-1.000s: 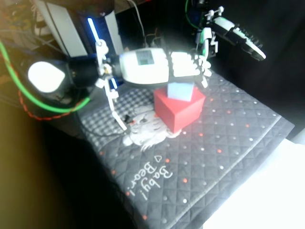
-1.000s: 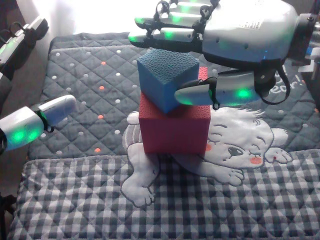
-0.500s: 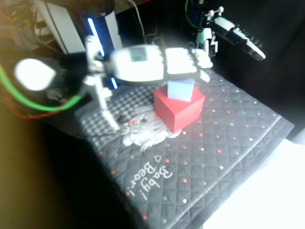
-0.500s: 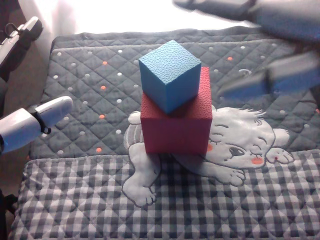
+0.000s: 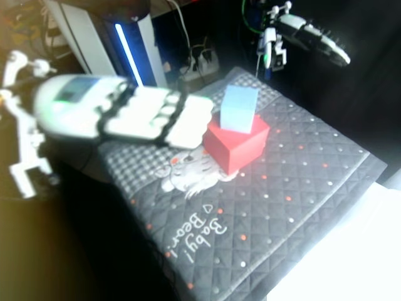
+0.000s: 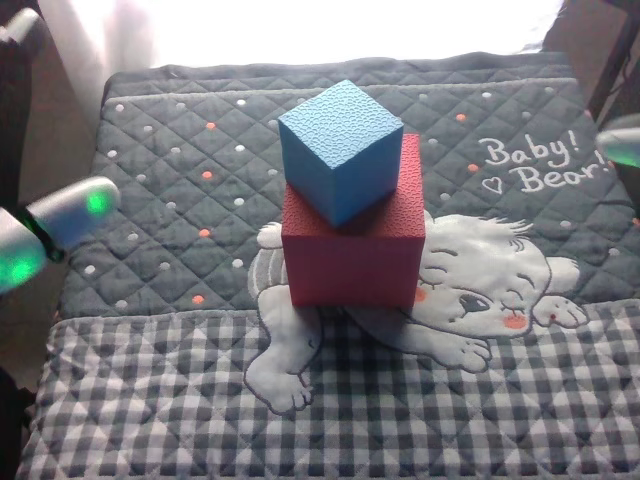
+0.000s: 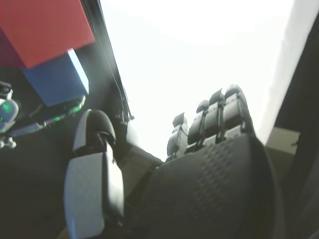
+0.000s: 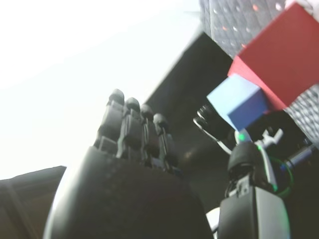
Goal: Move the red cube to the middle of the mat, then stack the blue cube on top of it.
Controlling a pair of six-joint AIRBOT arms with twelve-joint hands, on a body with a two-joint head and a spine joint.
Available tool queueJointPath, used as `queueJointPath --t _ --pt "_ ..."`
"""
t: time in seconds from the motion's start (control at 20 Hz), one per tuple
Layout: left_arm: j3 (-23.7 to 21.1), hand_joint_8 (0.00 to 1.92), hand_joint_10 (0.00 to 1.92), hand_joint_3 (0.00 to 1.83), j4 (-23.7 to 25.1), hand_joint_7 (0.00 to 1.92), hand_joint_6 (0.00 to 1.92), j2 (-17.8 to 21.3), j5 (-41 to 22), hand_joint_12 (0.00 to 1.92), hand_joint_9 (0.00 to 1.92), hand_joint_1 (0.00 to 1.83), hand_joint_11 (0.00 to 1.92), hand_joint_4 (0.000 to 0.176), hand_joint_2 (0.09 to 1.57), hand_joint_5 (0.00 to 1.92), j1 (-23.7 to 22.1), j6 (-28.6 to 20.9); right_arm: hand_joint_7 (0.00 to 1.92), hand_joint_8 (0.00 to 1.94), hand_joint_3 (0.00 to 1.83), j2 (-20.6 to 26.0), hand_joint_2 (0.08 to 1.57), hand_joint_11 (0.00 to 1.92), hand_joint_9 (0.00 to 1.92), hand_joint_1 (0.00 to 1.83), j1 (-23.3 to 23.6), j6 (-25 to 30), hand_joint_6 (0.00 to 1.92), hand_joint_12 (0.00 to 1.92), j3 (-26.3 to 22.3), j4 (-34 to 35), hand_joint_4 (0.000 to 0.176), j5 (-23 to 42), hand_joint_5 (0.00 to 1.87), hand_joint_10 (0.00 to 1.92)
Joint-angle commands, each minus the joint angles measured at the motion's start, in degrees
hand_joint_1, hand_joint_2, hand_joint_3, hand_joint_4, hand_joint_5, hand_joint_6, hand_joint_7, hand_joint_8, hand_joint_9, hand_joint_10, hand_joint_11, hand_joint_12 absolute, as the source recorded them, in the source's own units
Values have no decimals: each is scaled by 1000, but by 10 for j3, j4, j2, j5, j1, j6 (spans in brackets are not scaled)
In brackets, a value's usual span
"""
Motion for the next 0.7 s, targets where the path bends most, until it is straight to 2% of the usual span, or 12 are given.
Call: queueJointPath --t 0.0,0.05,0.1,0.15,0.2,0.25,0.3,0.35,0.45,0.55,0.6,0.65 --pt "1 0 0 0 20 0 0 6 -80 0 0 451 0 161 1056 0 -5 -1 0 0 15 13 1188 0 0 423 -6 -27 0 0 -7 41 67 116 0 0" --pt "1 0 0 0 24 0 0 10 -80 0 0 384 0 171 1047 0 -7 0 0 0 8 27 1186 0 0 428 -26 -59 0 0 -22 66 98 143 0 0" --pt "-1 0 0 0 27 0 0 16 -80 0 0 384 0 171 1047 0 -11 6 0 0 8 38 1186 0 0 428 -42 -85 0 0 -34 88 98 175 0 0" --pt "-2 0 0 0 28 0 0 19 -80 0 0 301 0 175 1041 0 -13 9 0 0 0 43 1168 0 0 426 -51 -92 0 0 -39 97 110 196 0 0" --pt "-3 0 0 0 29 0 0 25 -80 0 0 288 0 176 1021 0 -17 9 0 0 0 45 1170 0 0 482 -62 -95 0 0 -41 110 99 231 0 0" --pt "-7 0 0 15 30 0 0 33 -80 0 0 210 0 176 1089 0 -20 10 0 0 5 45 1184 0 0 457 -76 -95 0 0 -42 123 99 269 0 0" --pt "-9 0 0 20 42 0 0 40 -80 0 0 186 0 176 1111 0 -29 17 0 0 0 44 1170 0 0 457 -92 -96 0 0 -42 133 86 312 0 0" --pt "-8 0 0 20 52 0 0 45 -80 0 0 186 0 176 1111 0 -37 23 0 0 0 43 1170 0 0 457 -102 -99 0 0 -43 139 86 340 0 0" --pt "-3 0 0 0 76 0 0 51 -80 0 0 244 0 176 1060 0 -56 24 0 0 0 45 1140 0 0 427 -117 -107 0 0 -48 149 135 373 0 0" --pt "6 0 0 9 97 0 0 53 -80 0 0 313 0 176 1106 0 -84 18 0 0 0 47 1125 0 0 513 -131 -113 0 0 -51 156 101 386 0 0" --pt "8 0 0 11 109 0 0 53 -80 0 0 321 0 176 1298 0 -105 23 0 0 0 46 1117 0 0 614 -134 -113 0 0 -51 160 123 389 0 0" --pt "10 0 0 11 125 0 0 54 -80 0 0 321 0 176 1298 0 -123 31 0 0 0 45 1117 0 0 614 -134 -113 0 0 -51 159 123 397 0 0"
